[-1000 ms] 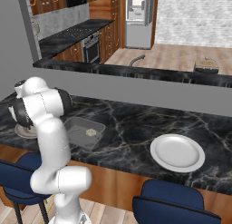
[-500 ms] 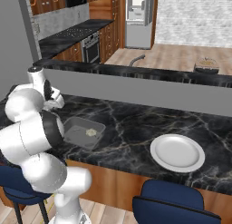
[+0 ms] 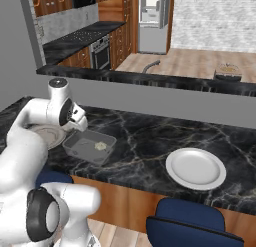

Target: Place two dumplings into each of the tupperware containers and then place the containers in the fridge.

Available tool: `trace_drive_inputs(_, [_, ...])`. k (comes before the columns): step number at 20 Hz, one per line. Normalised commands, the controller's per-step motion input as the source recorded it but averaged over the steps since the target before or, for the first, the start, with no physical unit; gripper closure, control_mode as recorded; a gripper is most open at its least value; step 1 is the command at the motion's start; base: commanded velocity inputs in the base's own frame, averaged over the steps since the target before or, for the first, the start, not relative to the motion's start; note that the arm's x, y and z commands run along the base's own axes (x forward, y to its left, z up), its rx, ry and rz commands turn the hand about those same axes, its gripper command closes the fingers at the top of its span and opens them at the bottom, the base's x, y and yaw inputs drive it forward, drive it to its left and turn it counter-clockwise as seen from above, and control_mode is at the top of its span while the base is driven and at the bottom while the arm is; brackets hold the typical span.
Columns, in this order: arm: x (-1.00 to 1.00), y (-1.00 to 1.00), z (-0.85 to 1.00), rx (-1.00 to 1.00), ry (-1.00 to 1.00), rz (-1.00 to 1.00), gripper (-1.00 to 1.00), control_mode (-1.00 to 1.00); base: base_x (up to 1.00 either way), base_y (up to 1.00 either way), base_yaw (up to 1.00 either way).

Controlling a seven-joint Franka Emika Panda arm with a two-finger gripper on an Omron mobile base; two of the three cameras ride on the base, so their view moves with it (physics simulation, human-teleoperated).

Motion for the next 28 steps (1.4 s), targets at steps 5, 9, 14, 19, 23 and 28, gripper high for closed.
trace_drive_inputs(5, [0.02, -0.29, -0.15, -0.05, 0.00, -0.04, 1.00, -1.00, 0.00, 0.00, 0.00])
trace_drive_inputs(9, [0.40, 0.00, -0.31, -0.11, 0.00, -0.02, 1.00, -1.00, 0.00, 0.00, 0.00])
trace_drive_inputs(14, [0.41, 0.00, -0.39, -0.09, 0.00, -0.02, 1.00, -1.00, 0.00, 0.00, 0.00])
trace_drive_inputs(19, [0.28, 0.16, -0.55, -0.12, 0.00, 0.00, 1.00, -1.00, 0.00, 0.00, 0.00])
trace_drive_inputs(23, [0.35, 0.23, -0.57, -0.12, 0.00, 0.00, 1.00, -1.00, 0.00, 0.00, 0.00])
trace_drive_inputs(28, [0.48, 0.02, -0.35, -0.03, 0.03, 0.00, 1.00, -1.00, 0.00, 0.00, 0.00])
